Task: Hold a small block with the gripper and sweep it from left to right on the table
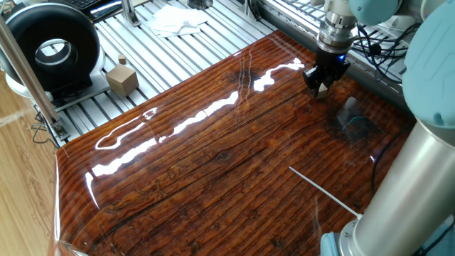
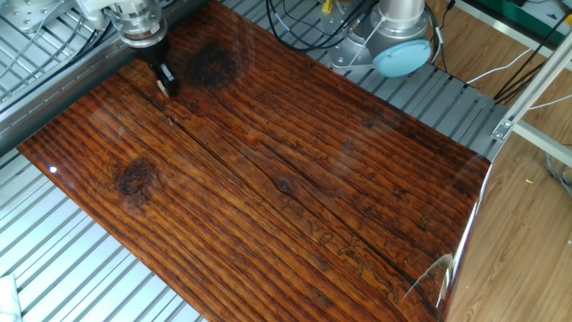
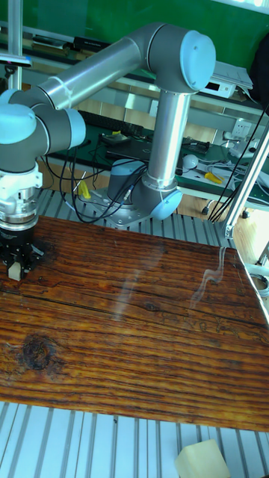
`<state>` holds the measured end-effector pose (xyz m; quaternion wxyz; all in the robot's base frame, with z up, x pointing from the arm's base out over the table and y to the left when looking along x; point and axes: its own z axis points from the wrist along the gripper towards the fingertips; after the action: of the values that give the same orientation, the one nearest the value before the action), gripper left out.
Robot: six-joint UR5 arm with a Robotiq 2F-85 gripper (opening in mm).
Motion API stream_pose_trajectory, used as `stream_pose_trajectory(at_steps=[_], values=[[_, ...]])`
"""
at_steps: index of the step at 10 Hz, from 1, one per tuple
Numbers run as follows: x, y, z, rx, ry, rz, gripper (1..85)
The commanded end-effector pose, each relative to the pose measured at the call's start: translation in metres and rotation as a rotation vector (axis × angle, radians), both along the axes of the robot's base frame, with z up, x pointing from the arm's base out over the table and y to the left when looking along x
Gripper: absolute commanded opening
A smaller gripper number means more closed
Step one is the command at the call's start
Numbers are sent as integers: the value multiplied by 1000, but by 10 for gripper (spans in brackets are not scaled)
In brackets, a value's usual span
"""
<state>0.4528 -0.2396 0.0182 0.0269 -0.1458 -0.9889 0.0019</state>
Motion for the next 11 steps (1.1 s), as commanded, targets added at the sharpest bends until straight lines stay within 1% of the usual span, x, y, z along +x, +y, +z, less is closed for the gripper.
stream_pose_trajectory(at_steps=[1,3,5,7,11], values=[[7,2,3,-2,-19,35,10],[14,0,0,7,-30,54,10],[16,-4,-8,10,-36,66,10],[14,-4,-12,10,-34,77,10],[12,0,-13,25,-32,90,10]])
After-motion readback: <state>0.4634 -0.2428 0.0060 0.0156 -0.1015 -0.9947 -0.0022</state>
